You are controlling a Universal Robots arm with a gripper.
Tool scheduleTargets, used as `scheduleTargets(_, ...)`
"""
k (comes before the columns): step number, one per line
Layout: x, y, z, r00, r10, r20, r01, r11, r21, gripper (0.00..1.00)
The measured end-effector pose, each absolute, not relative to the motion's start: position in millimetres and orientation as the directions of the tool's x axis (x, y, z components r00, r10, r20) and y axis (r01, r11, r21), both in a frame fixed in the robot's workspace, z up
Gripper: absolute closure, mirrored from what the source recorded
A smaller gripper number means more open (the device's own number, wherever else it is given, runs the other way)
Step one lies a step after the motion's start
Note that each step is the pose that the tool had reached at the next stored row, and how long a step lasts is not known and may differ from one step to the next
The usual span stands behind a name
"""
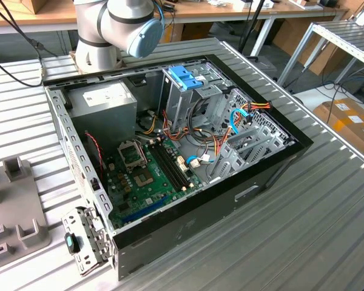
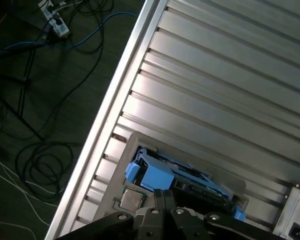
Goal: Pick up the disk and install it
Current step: 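Pick up the disk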
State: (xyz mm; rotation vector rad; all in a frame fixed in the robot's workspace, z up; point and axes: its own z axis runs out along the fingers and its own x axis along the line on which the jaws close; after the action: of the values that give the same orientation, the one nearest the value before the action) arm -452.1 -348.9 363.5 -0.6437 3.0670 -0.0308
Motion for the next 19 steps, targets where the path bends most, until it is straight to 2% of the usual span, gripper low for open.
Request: scheduleTargets(19,-451.9,-348.9,363.2,-0.770,-0.638,-0.003,-0.638,0.770,-0.021,0.89)
